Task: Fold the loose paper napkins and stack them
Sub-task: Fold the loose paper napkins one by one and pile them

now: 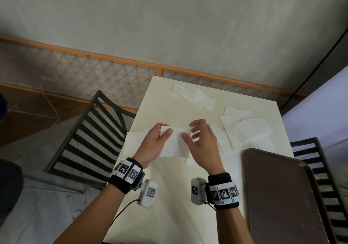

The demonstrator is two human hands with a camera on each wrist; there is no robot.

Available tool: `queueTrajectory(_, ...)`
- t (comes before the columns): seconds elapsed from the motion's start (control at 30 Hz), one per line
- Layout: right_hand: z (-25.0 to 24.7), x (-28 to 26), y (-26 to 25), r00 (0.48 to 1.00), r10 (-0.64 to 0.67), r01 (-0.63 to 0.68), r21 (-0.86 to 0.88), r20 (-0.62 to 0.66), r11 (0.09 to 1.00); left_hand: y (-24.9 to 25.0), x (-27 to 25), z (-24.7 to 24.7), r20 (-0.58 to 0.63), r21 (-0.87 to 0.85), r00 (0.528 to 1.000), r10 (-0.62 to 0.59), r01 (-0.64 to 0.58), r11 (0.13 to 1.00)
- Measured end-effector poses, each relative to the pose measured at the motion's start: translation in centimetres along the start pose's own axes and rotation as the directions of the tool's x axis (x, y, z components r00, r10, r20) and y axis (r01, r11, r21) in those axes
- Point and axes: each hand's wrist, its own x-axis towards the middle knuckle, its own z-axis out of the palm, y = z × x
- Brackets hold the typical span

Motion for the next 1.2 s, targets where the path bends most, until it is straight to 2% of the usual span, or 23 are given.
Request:
queueTrajectory(0.07,0.8,0.1,0.1,0.998,-0.069,0.067,-0.130,-0.012,0.989,0.1,-0.6,-0.2,0.059,0.144,0.996,0.068,-0.076,0.987)
queueTrajectory(0.17,2.6,0.5,0.1,0.990,-0.091,0.113,-0.237,0.104,0.965,0.2,-1.2,-0.3,0.101,0.224,0.992,0.078,-0.099,0.970)
queueTrajectory(0.23,3.8,0.6,0.3,0.981,-0.148,0.176,-0.257,0.126,0.950,0.1,-1.6,-0.5,0.065,0.186,0.996,0.065,-0.076,0.980)
queueTrajectory(0.33,5.1,0.8,0.2,0.966,-0.203,0.229,-0.171,0.161,0.958,-0.4,-2.0,-1.3,-0.028,0.215,0.994,0.101,-0.093,0.972)
queueTrajectory(0.43,5.6,1.4,-0.1,0.984,-0.132,0.135,-0.014,0.122,0.991,-0.8,-1.9,-2.8,-0.135,0.239,0.985,0.107,-0.072,0.968)
queueTrajectory(0.53,6.8,2.3,0.2,1.000,0.020,-0.023,0.158,0.021,0.987,-0.7,-1.6,-4.6,-0.247,0.208,0.967,0.066,-0.013,0.978)
queueTrajectory(0.63,9.5,2.7,-0.4,0.983,0.130,-0.169,0.383,0.126,0.908,-0.9,-1.0,-6.3,-0.328,0.200,0.944,0.046,0.022,0.980)
queueTrajectory(0.73,12.7,3.1,0.1,0.976,0.094,-0.150,0.294,0.198,0.944,-2.0,0.3,-8.1,-0.393,0.294,0.916,0.081,0.042,0.955)
queueTrajectory(0.83,15.7,4.1,1.2,0.974,0.128,-0.163,0.186,0.186,0.969,-3.9,1.7,-9.5,-0.443,0.480,0.890,0.106,0.136,0.867)
queueTrajectory(0.9,17.1,4.8,1.8,0.965,0.164,-0.190,0.112,0.204,0.975,-5.1,2.1,-9.9,-0.438,0.596,0.890,0.128,0.182,0.782)
queueTrajectory(1.0,18.4,5.4,2.7,0.940,0.200,-0.206,-0.008,0.277,0.979,-6.3,2.4,-9.4,-0.344,0.758,0.919,0.195,0.149,0.635)
queueTrajectory(1.03,18.4,5.5,3.0,0.936,0.203,-0.198,-0.046,0.287,0.979,-6.5,2.5,-9.0,-0.272,0.801,0.946,0.173,0.123,0.586)
queueTrajectory(1.1,18.0,5.5,3.3,0.943,0.196,-0.176,-0.098,0.268,0.980,-7.3,2.7,-8.3,-0.144,0.851,0.989,0.019,0.114,0.513)
queueTrajectory(1.17,16.8,5.6,4.0,0.965,0.180,-0.150,-0.162,0.192,0.975,-7.9,2.7,-7.9,-0.104,0.869,0.988,-0.111,0.144,0.474)
queueTrajectory(1.2,15.8,5.6,4.7,0.975,0.177,-0.147,-0.202,0.138,0.968,-8.1,2.7,-7.8,-0.107,0.868,0.988,-0.116,0.149,0.473)
